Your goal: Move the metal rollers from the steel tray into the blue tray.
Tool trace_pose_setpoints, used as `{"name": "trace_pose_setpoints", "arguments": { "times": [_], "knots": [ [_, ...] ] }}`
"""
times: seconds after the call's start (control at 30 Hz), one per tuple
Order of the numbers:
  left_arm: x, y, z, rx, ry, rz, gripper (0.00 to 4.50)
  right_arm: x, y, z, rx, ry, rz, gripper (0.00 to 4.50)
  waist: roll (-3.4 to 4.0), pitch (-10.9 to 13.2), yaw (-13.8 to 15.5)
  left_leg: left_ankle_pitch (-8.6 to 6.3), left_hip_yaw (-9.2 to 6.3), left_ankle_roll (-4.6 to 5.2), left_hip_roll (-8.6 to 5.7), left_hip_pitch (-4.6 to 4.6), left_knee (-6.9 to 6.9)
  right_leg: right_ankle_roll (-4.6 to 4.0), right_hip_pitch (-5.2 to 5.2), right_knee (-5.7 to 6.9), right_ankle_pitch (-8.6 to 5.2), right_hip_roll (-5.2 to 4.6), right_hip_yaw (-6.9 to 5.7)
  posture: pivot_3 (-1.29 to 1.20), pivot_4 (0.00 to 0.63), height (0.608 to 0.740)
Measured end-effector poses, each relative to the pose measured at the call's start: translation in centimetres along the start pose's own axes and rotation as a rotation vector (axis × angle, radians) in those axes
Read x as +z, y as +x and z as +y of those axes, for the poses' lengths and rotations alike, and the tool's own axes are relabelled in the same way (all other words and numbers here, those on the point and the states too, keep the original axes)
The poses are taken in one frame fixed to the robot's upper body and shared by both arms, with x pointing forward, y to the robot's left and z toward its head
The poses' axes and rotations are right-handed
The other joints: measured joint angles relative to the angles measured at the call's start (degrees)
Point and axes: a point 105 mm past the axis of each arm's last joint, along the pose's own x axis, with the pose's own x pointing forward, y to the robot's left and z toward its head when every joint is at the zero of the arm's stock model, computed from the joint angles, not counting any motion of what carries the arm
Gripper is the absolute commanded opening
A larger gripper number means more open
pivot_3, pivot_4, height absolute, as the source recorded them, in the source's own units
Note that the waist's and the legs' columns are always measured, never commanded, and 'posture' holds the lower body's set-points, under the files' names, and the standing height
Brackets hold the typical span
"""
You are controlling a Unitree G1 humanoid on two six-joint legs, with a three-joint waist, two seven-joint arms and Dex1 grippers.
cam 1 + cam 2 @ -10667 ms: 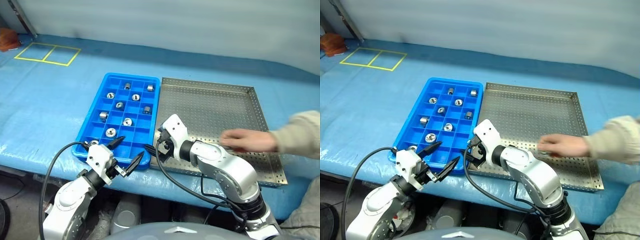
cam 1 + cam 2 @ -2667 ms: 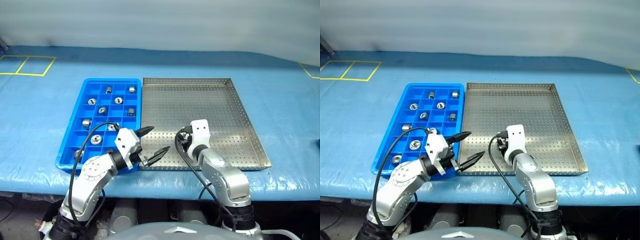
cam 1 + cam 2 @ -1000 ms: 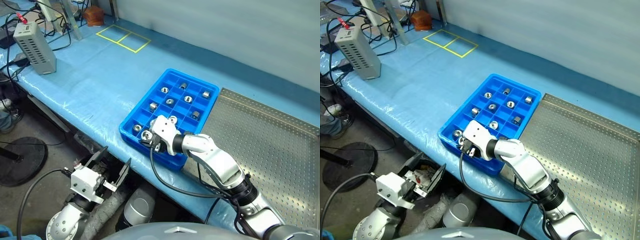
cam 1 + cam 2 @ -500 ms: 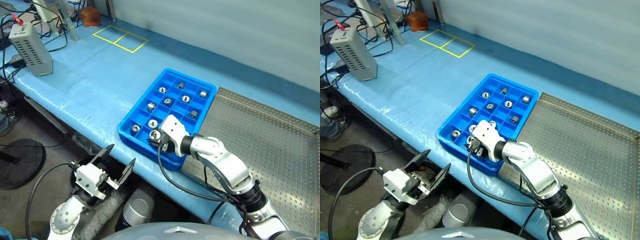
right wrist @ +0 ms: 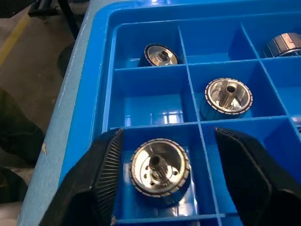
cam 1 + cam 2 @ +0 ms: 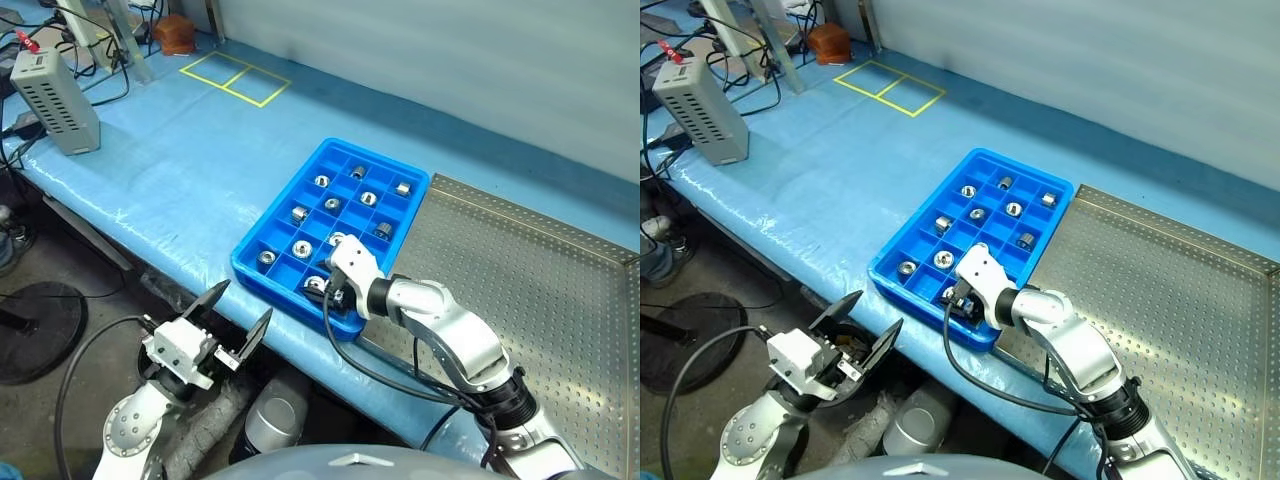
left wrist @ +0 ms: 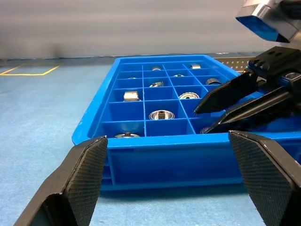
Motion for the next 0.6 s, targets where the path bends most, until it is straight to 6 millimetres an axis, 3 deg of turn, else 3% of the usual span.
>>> {"name": "trace_pose_setpoints", "arguments": {
  "times": [0.03, 0.07, 0.3, 0.47, 0.6],
  "knots": [
    [0.0, 0.0, 0.2, 0.003, 0.007, 0.003, 4.5, 0.2, -0.1, 0.0, -0.003, -0.001, -0.007, 4.44, 0.0, 0.0, -0.1, -0.01, 0.0, 0.0, 0.01, 0.0, 0.0, 0.0, 0.01, 0.0, 0.0, 0.01, 0.0, 0.49, 0.15, 0.74],
    [0.1, 0.0, 0.4, 0.005, 0.012, 0.003, 4.5, 0.3, -0.2, -0.1, -0.005, -0.003, -0.012, 4.48, 0.0, 0.0, -0.2, -0.01, 0.0, 0.0, 0.01, 0.0, 0.0, 0.0, 0.01, 0.0, 0.0, 0.01, 0.0, 0.49, 0.15, 0.74],
    [2.4, 0.3, 2.0, -0.014, 0.023, -0.04, 4.5, 1.6, -0.9, 1.1, 0.013, -0.015, -0.065, 4.48, 0.02, 0.0, -1.9, -0.02, -0.03, -0.01, 0.03, 0.0, 0.12, 0.0, 0.04, 0.05, -0.01, 0.0, -0.04, 0.42, 0.15, 0.74],
    [5.1, 1.1, 4.2, -0.03, 0.005, -0.076, 4.5, 2.0, -1.8, 0.2, -0.067, -0.025, -0.088, 4.48, 0.05, -0.1, -4.5, 0.0, -0.05, -0.02, 0.03, 0.06, 0.18, 0.01, 0.17, 0.1, -0.01, -0.02, -0.06, 0.33, 0.15, 0.74],
    [6.9, 3.0, 5.3, -0.027, 0.003, -0.125, 4.5, 1.4, -2.9, -0.6, -0.149, -0.006, -0.081, 4.48, 0.04, -0.1, -7.4, 0.02, -0.1, 0.01, 0.0, 0.08, 0.19, 0.05, 0.33, 0.07, 0.02, 0.0, -0.06, 0.27, 0.15, 0.74]
  ]
}}
